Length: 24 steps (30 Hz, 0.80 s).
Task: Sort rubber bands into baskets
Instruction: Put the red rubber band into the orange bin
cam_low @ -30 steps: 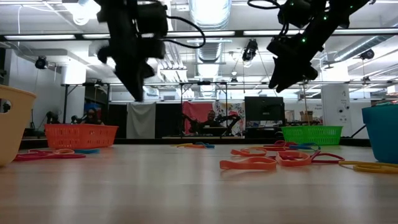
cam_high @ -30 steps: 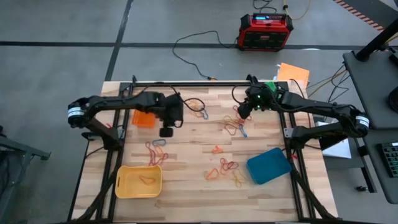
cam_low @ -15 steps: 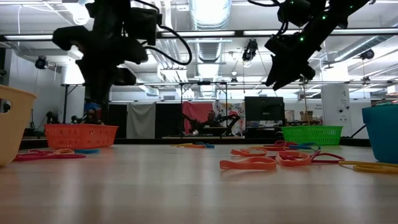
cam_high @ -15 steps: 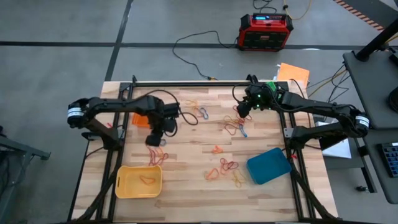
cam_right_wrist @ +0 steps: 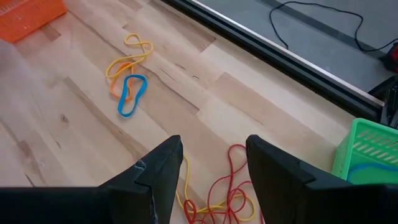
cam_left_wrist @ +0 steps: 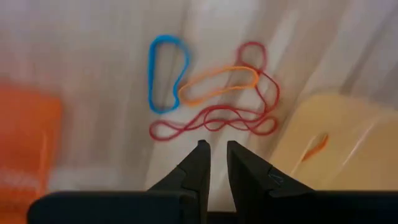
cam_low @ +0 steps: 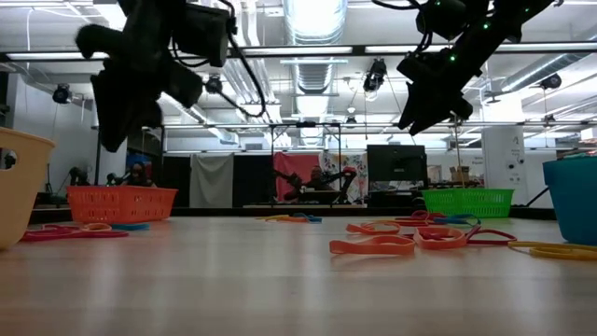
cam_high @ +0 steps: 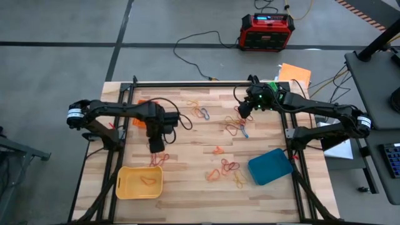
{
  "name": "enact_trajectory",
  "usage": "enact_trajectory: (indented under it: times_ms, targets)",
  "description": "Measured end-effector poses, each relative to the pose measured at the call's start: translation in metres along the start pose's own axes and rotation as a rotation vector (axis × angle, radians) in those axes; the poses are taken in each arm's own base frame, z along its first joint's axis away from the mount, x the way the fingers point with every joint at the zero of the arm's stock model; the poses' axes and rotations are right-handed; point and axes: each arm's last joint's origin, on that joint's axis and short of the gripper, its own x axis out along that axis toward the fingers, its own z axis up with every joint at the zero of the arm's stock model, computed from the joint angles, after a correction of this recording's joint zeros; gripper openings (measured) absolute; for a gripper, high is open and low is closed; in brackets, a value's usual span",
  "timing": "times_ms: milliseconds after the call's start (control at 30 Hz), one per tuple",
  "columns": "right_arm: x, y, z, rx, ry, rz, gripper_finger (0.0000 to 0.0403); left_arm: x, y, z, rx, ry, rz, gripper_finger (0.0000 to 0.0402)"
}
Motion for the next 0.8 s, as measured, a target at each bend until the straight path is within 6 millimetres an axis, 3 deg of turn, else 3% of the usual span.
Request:
enact_trajectory:
  times_ms: [133,367,800]
  targets:
    - [0.0,0.0,0.0,-0.001,0.002,0.005,0.0173,0.005,-0.003,-0.003,-0.124,0.018,0.011,0.0039]
    - [0.0,0.0,-0.001,-0.026,0.01,0.006,0.0173,0.019,-0.016,-0.016,-0.021,0.052,0.077,0.0039]
    - [0.0,0.001,-0.001,-0.054,0.019,0.029,0.0173,0.045,-0.011,-0.055,-0.491,-0.191,-0.055,0.0039]
